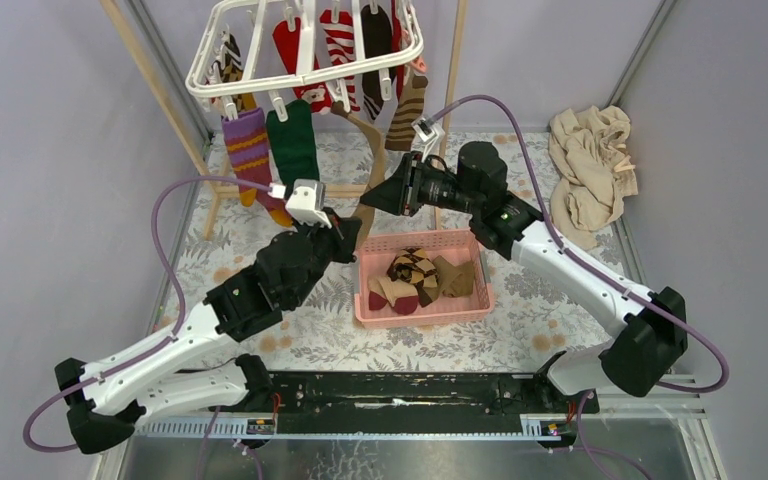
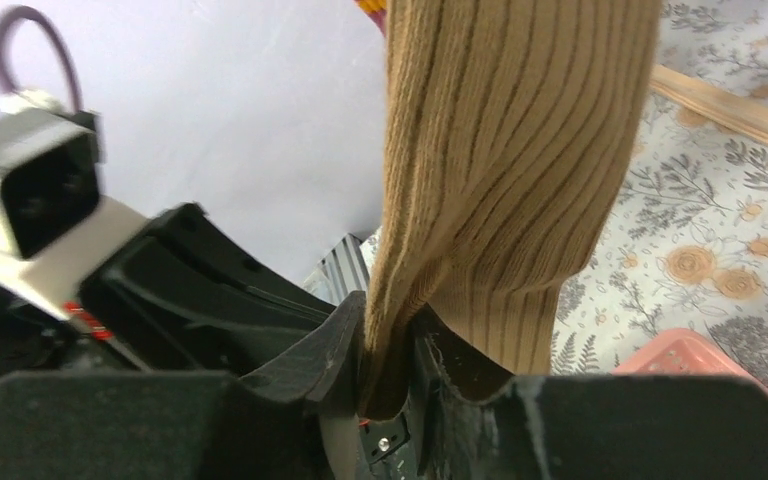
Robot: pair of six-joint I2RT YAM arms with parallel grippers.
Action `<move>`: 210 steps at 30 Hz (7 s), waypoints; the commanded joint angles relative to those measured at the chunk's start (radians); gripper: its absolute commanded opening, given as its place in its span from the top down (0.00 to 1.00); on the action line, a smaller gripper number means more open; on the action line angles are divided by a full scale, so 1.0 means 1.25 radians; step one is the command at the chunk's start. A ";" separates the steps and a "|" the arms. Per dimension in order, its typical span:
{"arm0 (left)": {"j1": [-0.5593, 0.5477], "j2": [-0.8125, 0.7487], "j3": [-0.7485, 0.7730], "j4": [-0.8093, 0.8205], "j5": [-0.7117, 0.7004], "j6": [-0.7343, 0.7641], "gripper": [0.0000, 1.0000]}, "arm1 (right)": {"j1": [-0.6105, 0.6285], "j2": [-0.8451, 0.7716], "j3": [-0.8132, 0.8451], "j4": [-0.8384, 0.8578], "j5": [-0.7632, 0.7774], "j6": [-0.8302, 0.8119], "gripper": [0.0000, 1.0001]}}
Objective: Remove the socks clipped to the hanger
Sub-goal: Remove the sock from the hanger.
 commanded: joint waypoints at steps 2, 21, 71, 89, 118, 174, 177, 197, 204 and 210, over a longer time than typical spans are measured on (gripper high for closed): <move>0.003 0.056 0.117 -0.082 -0.069 0.037 1.00 | -0.011 0.016 0.088 -0.097 0.013 -0.065 0.70; 0.011 -0.067 -0.017 0.012 -0.053 0.018 0.15 | -0.100 0.077 0.078 0.122 -0.287 0.144 0.87; 0.118 0.103 0.124 -0.094 0.023 0.043 1.00 | 0.119 -0.059 0.298 -0.495 0.561 -0.316 0.32; 0.117 0.121 0.106 -0.072 -0.003 0.049 1.00 | 0.317 0.323 0.877 -0.564 0.986 -0.461 0.30; 0.117 0.121 0.085 -0.056 0.020 0.052 1.00 | 0.334 0.450 0.899 -0.247 1.113 -0.652 0.30; 0.117 0.155 0.078 -0.045 0.031 0.050 1.00 | 0.212 0.322 0.761 -0.218 0.898 -0.555 0.49; 0.117 0.152 0.076 -0.045 0.030 0.051 1.00 | 0.204 0.310 0.750 -0.221 0.892 -0.533 0.40; 0.117 0.136 0.076 -0.045 0.032 0.050 1.00 | 0.144 0.320 0.786 -0.291 0.787 -0.399 0.40; 0.117 0.140 0.074 -0.040 0.033 0.050 1.00 | 0.152 0.330 0.792 -0.304 0.802 -0.409 0.41; 0.117 0.162 0.087 -0.030 0.041 0.049 1.00 | 0.203 0.348 0.823 -0.312 0.917 -0.484 0.38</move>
